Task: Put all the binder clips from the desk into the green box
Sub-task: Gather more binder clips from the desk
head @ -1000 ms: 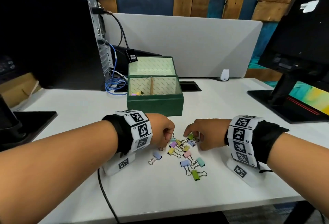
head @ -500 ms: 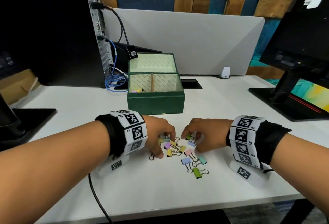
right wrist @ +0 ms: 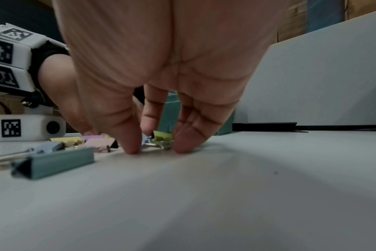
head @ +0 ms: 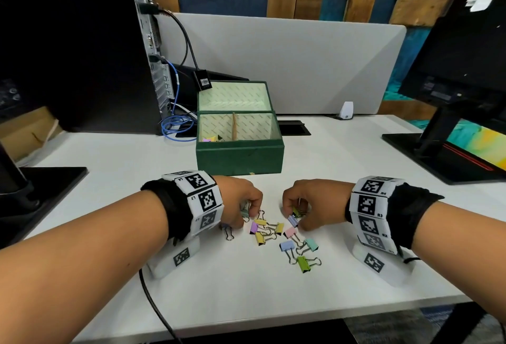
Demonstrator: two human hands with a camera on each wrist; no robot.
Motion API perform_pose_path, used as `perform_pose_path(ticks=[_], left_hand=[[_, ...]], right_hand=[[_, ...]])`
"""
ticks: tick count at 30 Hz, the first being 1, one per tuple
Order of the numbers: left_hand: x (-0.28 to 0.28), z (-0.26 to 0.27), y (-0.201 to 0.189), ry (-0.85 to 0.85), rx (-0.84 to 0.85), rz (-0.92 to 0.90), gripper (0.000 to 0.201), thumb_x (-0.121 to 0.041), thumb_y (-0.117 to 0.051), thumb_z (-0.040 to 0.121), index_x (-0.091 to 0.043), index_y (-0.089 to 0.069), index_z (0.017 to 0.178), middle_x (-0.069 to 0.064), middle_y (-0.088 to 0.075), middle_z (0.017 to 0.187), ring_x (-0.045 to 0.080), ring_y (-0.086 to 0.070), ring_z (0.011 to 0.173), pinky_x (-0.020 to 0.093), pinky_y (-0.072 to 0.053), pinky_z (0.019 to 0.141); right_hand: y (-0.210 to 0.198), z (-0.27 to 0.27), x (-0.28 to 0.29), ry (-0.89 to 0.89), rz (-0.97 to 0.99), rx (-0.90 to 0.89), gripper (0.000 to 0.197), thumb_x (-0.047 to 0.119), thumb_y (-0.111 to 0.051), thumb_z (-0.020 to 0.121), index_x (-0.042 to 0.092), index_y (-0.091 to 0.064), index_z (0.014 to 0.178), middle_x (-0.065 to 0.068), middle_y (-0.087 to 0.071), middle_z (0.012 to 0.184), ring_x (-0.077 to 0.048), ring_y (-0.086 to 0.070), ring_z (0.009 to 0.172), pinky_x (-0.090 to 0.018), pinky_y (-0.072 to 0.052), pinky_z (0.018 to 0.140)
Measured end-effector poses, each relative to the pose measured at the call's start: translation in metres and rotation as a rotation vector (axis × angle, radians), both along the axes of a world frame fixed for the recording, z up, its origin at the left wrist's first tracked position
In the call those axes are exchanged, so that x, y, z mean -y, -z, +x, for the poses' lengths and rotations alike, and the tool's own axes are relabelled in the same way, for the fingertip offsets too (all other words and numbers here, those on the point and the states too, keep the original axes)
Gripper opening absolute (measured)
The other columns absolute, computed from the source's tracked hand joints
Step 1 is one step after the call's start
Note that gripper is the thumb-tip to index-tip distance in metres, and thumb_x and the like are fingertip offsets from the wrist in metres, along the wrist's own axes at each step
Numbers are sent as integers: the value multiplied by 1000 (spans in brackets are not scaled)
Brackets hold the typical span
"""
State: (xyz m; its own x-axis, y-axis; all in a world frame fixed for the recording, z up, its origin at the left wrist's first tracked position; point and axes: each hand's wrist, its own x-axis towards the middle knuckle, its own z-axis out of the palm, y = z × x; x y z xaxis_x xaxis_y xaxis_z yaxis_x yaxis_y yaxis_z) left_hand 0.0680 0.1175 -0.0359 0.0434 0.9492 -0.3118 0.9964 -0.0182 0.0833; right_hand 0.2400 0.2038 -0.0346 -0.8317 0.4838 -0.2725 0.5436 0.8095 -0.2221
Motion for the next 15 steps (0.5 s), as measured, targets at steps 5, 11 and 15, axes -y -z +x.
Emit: perform_pose_path(ticks=[5,11,15], left_hand=[[-1,-1,0,20,-7,4,26,-9,-63,76,-30,-53,86,-4,-54,109,21,-59,98,32,-51,79],[-3,-2,2,-21,4,-42,36,-5,-66,71,-31,-61,95,-10,-56,89,20,-60,86,35,-54,78],[-4,-2,2,-53,18,-44,34,-3,-64,71,-32,-61,88,-12,-54,67,14,-55,74,33,-54,77]], right_hand=[[2,-4,-3,-6,-4,-6,25,14,-70,74,25,-48,80,9,-47,83,-13,-47,75,-20,-39,64],[4,-6,-6,-2,-2,3,31,15,-65,78,28,-42,62,10,-45,65,-7,-40,59,-20,-36,57],[1,-5,-4,-12,-13,0,21,14,-64,80,24,-48,70,10,-45,63,-5,-39,57,-18,-34,56]])
